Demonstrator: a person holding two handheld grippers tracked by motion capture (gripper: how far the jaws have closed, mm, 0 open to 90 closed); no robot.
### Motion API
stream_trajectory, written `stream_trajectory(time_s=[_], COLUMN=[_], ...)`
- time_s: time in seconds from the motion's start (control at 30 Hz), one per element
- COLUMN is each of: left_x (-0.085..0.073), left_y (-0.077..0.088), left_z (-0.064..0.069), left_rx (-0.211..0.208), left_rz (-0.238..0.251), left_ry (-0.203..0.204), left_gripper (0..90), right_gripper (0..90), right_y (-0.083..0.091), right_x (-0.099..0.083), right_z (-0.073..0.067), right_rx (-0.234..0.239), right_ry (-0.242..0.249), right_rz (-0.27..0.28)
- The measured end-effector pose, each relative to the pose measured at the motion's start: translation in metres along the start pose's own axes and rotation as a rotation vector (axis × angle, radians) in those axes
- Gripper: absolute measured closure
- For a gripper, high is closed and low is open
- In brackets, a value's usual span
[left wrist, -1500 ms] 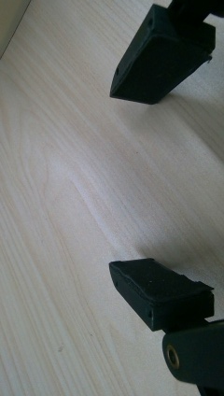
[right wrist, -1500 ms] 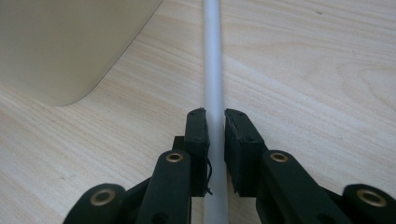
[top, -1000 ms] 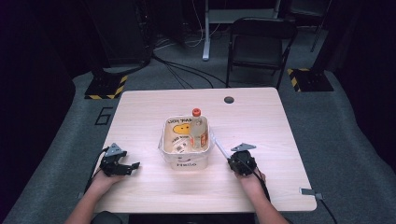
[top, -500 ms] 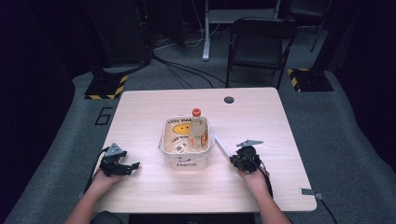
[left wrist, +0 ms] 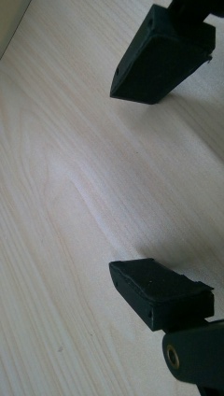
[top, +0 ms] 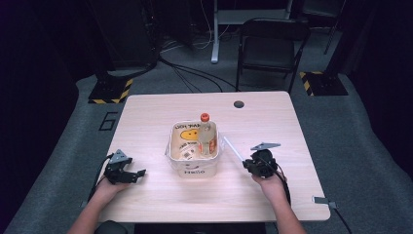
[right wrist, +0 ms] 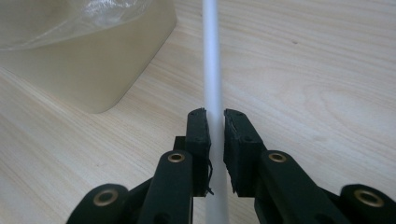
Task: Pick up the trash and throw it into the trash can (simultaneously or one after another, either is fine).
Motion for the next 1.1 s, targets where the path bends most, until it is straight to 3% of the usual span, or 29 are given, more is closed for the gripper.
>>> stream_trajectory(time_s=[0.27,0.73,0.93,1.1], left_x=[0.000,0.000,0.000,0.000], left_y=[0.000,0.000,0.000,0.000], left_z=[0.000,0.000,0.000,0.000], left_rx=[0.000,0.000,-0.001,0.000], left_rz=[0.000,0.000,-0.003,-0.003], left_ry=[0.001,0.000,-0.001,-0.001], left_gripper=[14.1,14.1,14.1,14.1], right_gripper=[80.0,79.9,79.9,79.9], right_y=[0.020,0.053,0.066,0.081], right_x=[0.006,0.013,0.017,0.025], right_z=[0.009,0.018,0.016,0.011], right_rx=[0.027,0.051,0.063,0.074], right_ry=[-0.027,-0.018,-0.016,0.001], right_rz=[0.021,0.051,0.065,0.116])
Point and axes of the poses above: each handheld gripper's, and its own axes: y roughly backward along the jaws, x roughly out of its top, z roughly to its right, the point moved 8 cm from there along -y, roughly forward along the jaws, and after that the axes turned 7 degrees about -x, right-handed, at the moved point
